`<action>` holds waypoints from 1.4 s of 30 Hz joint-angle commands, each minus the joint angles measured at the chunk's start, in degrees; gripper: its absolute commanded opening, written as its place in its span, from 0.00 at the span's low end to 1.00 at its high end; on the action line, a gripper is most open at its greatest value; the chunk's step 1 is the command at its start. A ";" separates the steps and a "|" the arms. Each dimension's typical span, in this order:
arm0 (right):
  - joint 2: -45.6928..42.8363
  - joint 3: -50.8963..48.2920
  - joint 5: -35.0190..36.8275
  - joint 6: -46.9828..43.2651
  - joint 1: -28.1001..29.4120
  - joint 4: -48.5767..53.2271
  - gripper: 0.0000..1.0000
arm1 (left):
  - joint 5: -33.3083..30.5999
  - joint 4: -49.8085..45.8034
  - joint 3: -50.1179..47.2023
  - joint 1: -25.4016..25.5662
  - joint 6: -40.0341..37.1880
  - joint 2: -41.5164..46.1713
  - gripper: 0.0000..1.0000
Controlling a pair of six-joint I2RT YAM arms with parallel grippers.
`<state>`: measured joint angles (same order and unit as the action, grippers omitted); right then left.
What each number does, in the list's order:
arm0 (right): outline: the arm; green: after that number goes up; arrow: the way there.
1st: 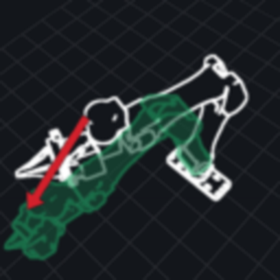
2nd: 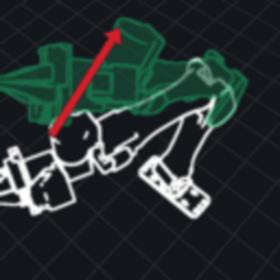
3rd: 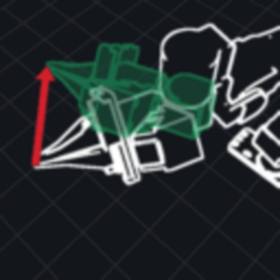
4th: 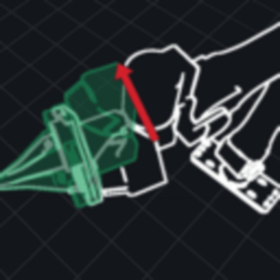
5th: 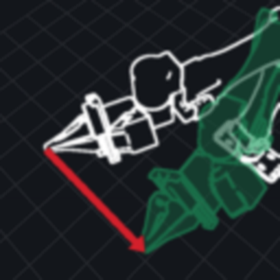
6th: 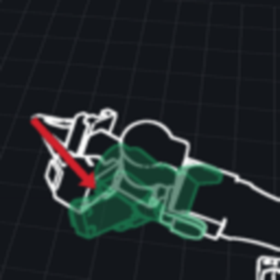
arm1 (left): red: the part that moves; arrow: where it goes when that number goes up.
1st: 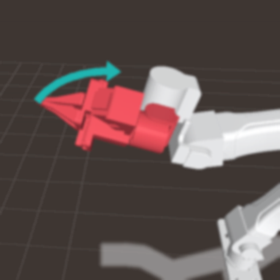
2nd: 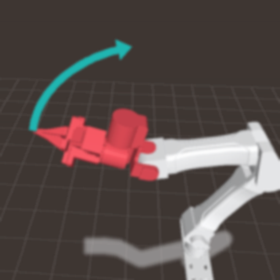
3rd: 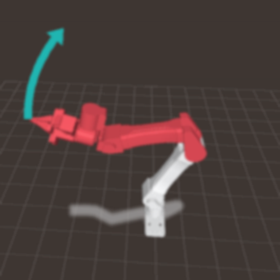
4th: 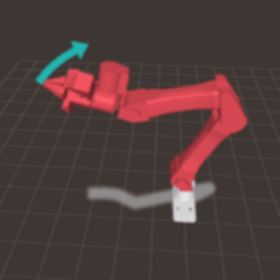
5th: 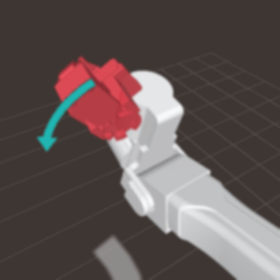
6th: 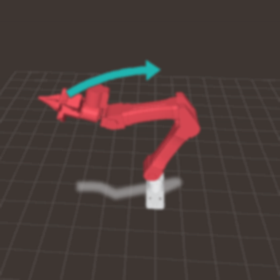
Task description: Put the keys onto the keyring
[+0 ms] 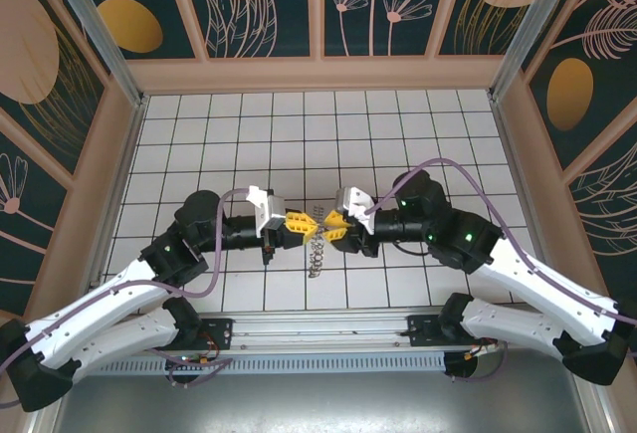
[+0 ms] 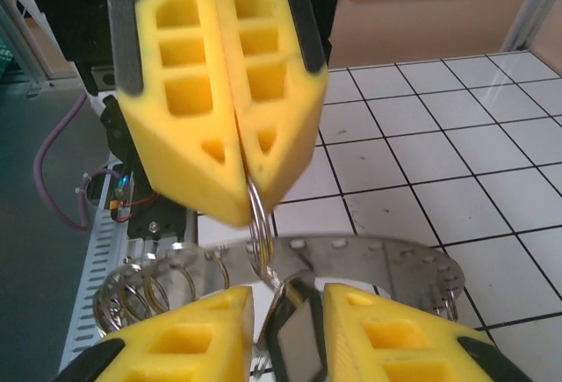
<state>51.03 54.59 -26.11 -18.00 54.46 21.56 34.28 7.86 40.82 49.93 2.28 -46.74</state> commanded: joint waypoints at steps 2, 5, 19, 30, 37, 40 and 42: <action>-1.92 -1.95 1.02 2.38 -0.27 -3.54 0.28 | 1.50 4.71 0.49 0.25 0.89 1.02 0.00; -1.84 -2.31 0.63 2.46 -0.32 -4.10 0.25 | 1.60 4.71 0.41 0.24 0.97 0.87 0.00; -1.30 -3.43 -2.32 2.80 -0.32 -8.63 0.17 | 1.68 4.66 0.56 0.20 1.06 0.07 0.00; 1.11 -3.79 -5.82 2.88 -0.32 -10.12 0.00 | 2.54 5.47 0.47 0.22 1.42 -0.15 0.00; 0.01 -4.05 -3.86 3.54 -0.31 -10.54 0.04 | 2.23 4.89 0.72 0.19 1.04 -0.10 0.00; -1.00 -4.46 -3.08 4.08 -0.32 -10.53 0.18 | 2.08 4.74 0.78 0.16 0.88 0.07 0.00; -1.82 -5.13 -2.90 4.66 -0.30 -10.68 0.23 | 2.02 4.75 0.83 0.24 0.89 0.24 0.00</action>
<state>50.98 50.74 -29.65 -14.61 54.37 12.93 35.55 9.17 40.82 49.93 2.92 -47.03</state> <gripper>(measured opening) 0.220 0.047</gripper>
